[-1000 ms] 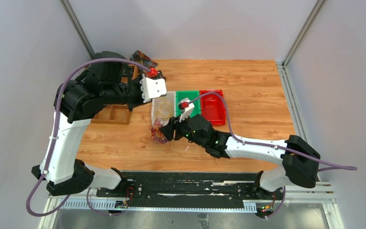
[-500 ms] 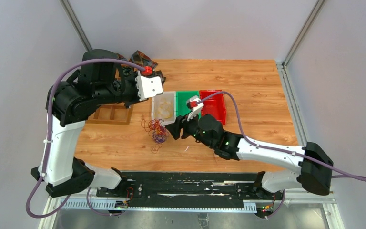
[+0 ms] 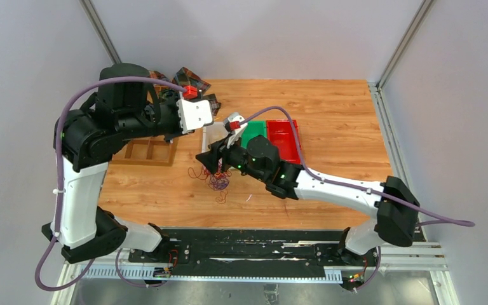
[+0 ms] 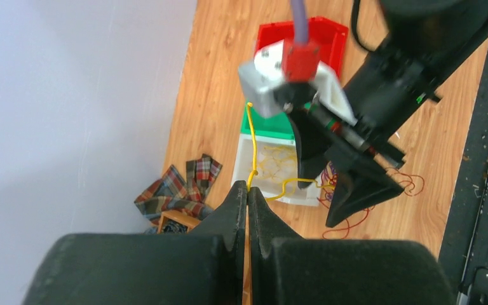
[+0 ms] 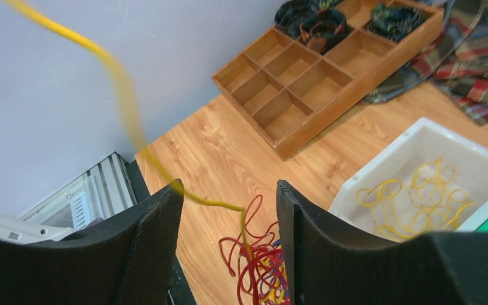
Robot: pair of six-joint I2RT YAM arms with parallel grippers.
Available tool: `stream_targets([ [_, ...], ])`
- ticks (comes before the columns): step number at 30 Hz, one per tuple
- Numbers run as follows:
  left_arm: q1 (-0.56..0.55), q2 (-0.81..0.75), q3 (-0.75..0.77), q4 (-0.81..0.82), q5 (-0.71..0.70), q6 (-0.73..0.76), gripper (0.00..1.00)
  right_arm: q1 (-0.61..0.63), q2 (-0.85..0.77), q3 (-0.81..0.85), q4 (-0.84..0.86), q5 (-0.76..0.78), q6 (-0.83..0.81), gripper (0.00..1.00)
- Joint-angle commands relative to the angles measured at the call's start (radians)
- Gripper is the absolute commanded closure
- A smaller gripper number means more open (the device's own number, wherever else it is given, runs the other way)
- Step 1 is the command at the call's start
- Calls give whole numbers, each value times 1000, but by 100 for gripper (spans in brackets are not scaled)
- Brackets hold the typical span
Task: Untangle the cables
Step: Untie the cable.
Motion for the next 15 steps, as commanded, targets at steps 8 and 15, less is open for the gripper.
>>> stream_targets([
  [8,-9,20,195,13,34,3,100,-102,84,-102,36,-164,125,59],
  [15,-10,12,249,110,-33,18,99,-120,-15,-287,-62,-176,79,68],
])
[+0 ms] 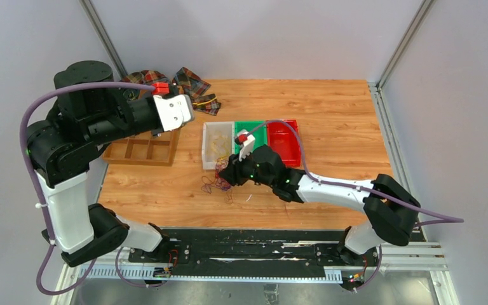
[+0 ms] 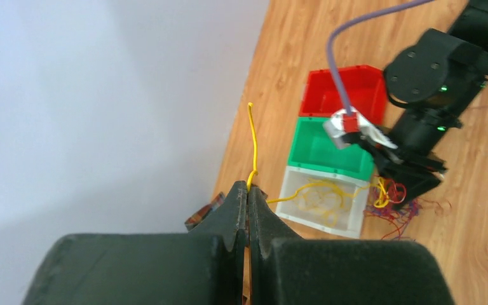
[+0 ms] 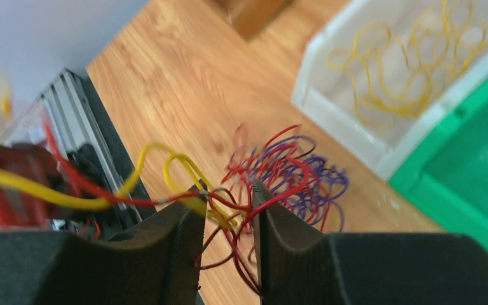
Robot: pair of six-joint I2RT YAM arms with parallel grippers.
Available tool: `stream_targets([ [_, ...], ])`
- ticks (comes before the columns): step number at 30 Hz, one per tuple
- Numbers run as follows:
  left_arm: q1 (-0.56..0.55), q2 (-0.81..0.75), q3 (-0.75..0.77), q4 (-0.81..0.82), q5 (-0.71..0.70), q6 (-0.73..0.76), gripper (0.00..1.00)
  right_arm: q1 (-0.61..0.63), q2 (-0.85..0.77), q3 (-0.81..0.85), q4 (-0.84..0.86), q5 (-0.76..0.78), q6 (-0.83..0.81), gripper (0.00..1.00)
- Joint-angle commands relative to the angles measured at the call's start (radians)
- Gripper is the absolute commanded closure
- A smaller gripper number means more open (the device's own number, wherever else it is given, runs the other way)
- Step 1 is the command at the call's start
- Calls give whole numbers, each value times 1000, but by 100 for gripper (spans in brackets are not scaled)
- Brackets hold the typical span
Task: Untangle the cables
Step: Untie the cable.
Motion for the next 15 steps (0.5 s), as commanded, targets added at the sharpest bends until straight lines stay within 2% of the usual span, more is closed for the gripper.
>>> stream_targets([
  [1,-9,-26,5,154,-60,10,100,-18,-83,-106,-77,-11,-26,70],
  [10,-9,-99,-133,536,-198,-27,99,-21,-149,-210,-181,32,-46,72],
  [15,-9,-120,-199,783,-358,-52,99,-25,-173,-219,-236,58,-64,82],
])
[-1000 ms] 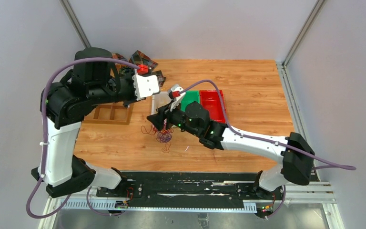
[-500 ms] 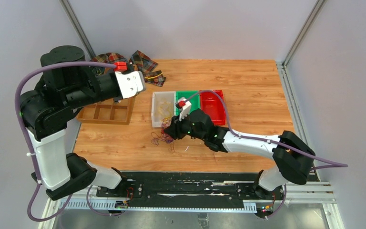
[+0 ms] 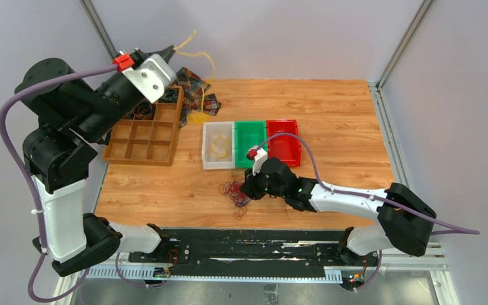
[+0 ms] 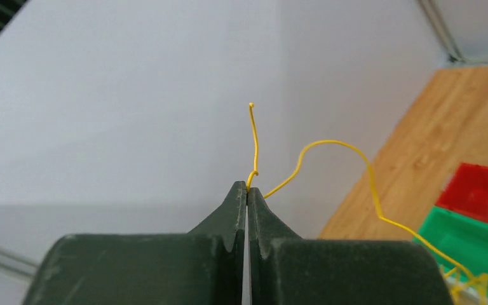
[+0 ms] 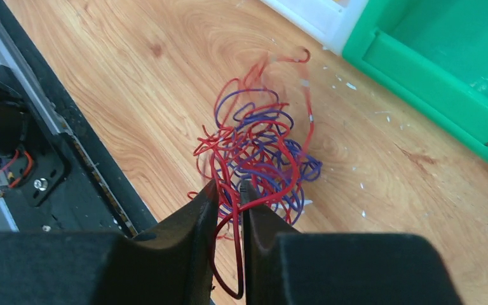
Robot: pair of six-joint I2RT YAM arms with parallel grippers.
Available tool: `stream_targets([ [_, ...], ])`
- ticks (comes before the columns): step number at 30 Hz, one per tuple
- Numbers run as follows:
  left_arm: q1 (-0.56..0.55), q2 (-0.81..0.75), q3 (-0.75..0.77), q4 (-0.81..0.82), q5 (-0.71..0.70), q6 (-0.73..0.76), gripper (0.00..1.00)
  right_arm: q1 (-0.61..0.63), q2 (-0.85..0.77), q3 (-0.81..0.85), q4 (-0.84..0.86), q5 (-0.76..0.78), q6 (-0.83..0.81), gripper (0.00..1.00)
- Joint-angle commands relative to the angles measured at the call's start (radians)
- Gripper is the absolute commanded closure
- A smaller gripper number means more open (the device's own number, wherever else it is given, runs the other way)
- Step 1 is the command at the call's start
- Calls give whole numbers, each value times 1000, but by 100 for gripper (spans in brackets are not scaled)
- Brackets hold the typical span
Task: Untangle the cables
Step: Untie the cable, then place the cable in the bin.
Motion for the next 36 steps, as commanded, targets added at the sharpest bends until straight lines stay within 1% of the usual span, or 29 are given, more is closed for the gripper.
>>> stream_targets([
  [1,-9,-41,-72,344,-167,-28,100,-17,-40,-22,-70,40,-32,84],
  [2,-9,-49,-88,379,-166,-26,100,-17,-44,-24,-77,44,-30,85],
  [5,-9,-57,-93,383,-137,-38,100,-17,-66,-29,-93,50,-33,90],
  [7,-8,-61,-103,381,-125,-47,100,-18,-79,-26,-98,54,-38,90],
  [9,-8,-75,-132,377,-104,-48,99,-18,-98,-12,-114,63,-41,85],
  [12,-9,-103,-192,378,-89,-52,99,-19,-137,12,-123,66,-57,75],
  [16,-8,-143,-311,373,-108,-44,100,-19,-190,41,-138,58,-84,69],
  [23,-8,-192,-566,378,-150,-34,99,-28,-250,51,-174,53,-92,66],
  [27,-8,-187,-667,386,-134,-41,99,-31,-282,35,-172,83,-71,65],
  [30,-8,-171,-739,415,-167,-36,99,-32,-297,22,-167,112,-57,64],
  [36,-5,-135,-885,479,-200,-13,99,-39,-314,-1,-163,110,-42,64],
])
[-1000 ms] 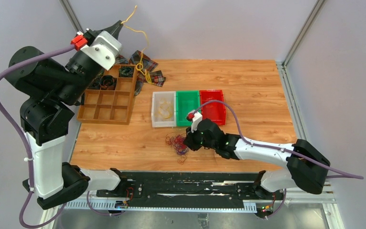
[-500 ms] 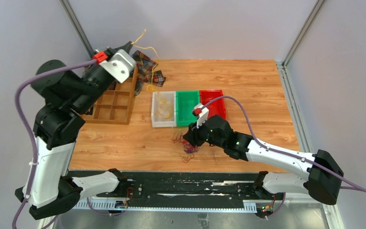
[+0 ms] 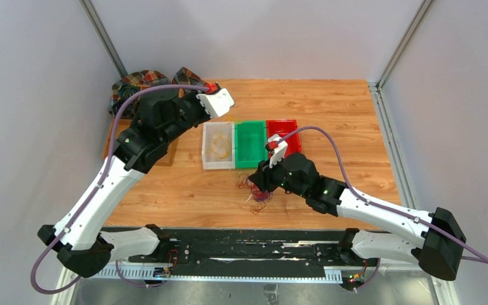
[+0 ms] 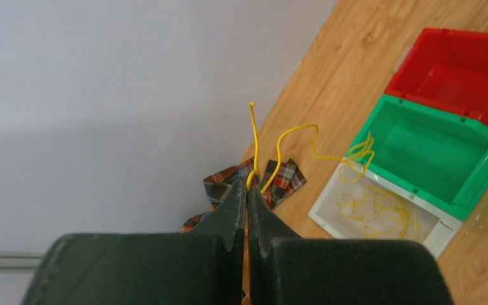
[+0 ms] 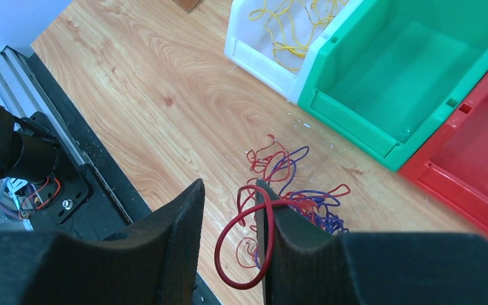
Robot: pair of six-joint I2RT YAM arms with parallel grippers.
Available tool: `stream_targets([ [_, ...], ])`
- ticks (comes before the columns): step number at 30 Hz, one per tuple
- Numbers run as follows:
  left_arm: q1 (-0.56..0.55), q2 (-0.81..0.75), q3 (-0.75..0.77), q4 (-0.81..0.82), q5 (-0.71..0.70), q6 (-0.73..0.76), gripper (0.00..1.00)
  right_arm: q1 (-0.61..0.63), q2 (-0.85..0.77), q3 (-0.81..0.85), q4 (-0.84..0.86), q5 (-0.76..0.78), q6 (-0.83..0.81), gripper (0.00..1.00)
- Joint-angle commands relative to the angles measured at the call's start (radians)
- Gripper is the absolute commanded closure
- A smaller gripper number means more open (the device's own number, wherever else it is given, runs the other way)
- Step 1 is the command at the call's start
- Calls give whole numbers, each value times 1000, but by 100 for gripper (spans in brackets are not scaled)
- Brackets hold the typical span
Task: Untangle the cables
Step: Place the cable in the bin.
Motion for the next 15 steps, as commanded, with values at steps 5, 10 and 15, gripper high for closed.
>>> stream_targets([
  [5,10,63,-138,133,-49,13,100,-14,-33,-43,5,26,39,64],
  [10,52,132,-162,160,-50,5,100,-14,-39,-64,9,25,65,64],
  [15,108,180,-160,197,-43,-4,100,-14,-34,-86,25,30,85,65],
])
